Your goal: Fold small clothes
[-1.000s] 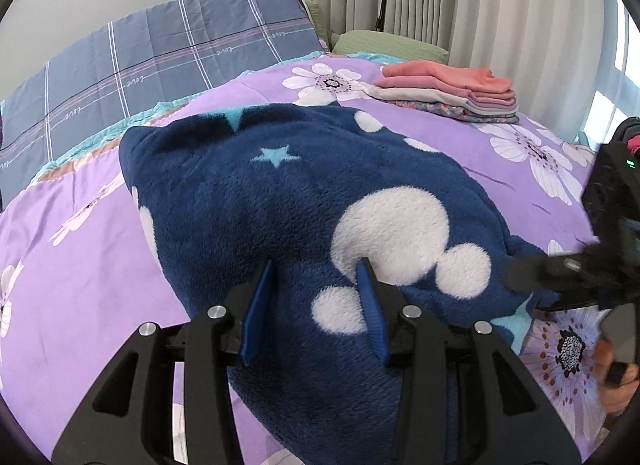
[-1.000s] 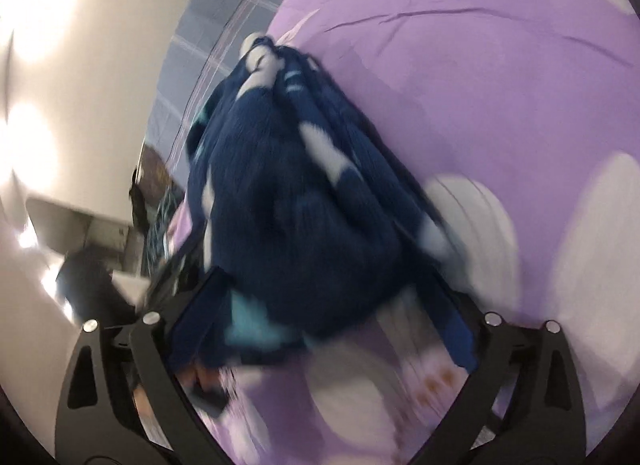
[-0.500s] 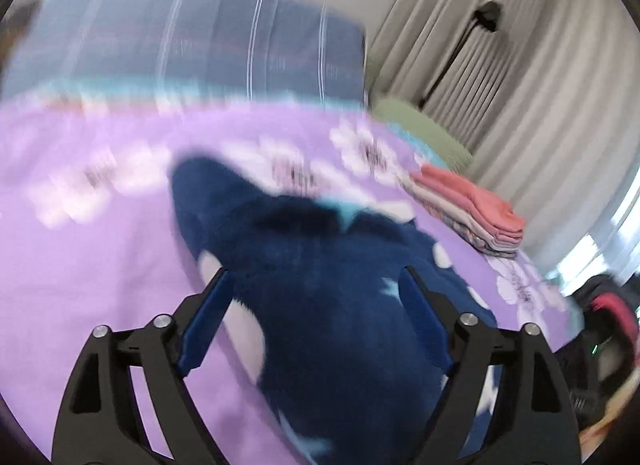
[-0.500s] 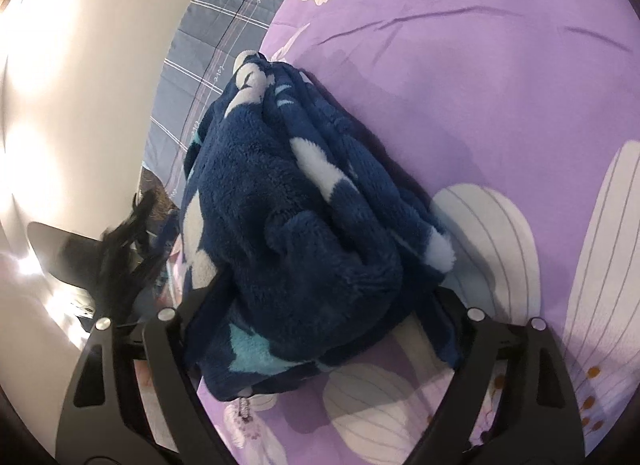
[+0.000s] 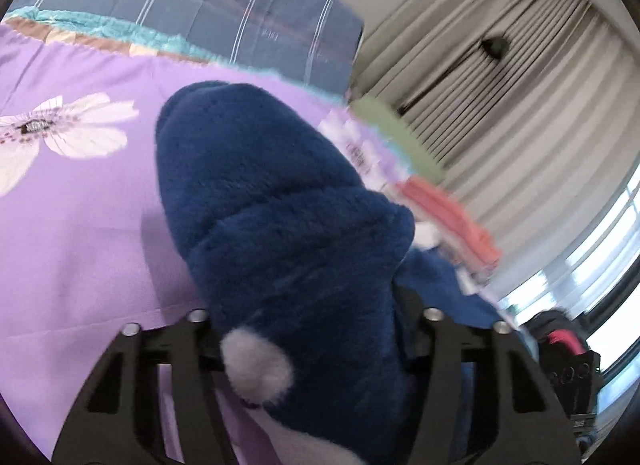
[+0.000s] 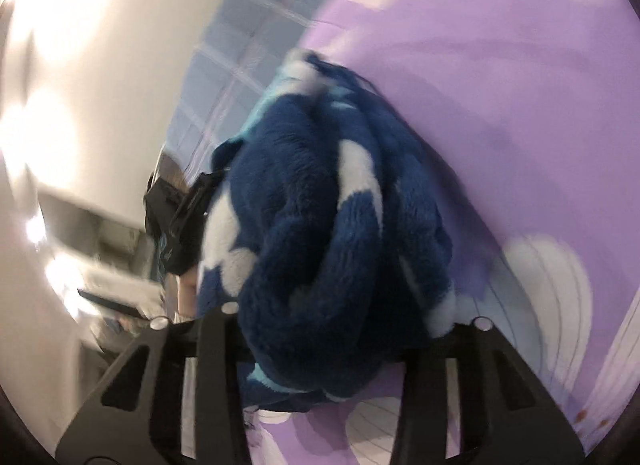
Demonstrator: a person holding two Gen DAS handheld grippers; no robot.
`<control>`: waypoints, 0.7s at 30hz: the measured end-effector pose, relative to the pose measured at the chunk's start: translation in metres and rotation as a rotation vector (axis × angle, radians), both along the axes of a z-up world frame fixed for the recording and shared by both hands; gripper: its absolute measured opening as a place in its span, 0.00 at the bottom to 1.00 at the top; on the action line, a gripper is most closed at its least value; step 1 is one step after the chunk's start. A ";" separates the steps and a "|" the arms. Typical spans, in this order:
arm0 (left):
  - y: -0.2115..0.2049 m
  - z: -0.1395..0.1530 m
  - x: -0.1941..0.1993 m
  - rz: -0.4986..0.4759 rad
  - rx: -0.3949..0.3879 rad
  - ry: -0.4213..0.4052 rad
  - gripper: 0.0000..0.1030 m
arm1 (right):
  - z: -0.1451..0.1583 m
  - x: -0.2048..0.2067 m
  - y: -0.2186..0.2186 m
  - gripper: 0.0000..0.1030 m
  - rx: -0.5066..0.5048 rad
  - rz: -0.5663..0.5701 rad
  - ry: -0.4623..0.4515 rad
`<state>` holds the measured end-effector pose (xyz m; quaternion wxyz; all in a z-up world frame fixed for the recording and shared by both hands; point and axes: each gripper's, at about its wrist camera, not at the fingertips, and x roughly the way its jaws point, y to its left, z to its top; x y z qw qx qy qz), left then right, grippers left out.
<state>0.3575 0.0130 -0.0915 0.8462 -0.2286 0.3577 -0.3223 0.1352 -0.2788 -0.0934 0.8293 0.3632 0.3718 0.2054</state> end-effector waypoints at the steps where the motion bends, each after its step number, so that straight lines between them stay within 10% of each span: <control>1: 0.004 0.011 -0.005 0.006 -0.019 -0.024 0.55 | 0.016 0.003 0.003 0.35 -0.047 0.022 -0.051; 8: 0.064 0.109 -0.001 0.212 0.029 -0.201 0.56 | 0.112 0.107 0.047 0.35 -0.148 0.221 -0.279; 13: 0.123 0.158 0.025 0.423 0.242 -0.263 0.58 | 0.132 0.225 0.108 0.36 -0.132 0.343 -0.241; 21: 0.177 0.129 0.059 0.598 0.404 -0.188 0.58 | 0.102 0.353 0.205 0.36 -0.138 0.382 -0.186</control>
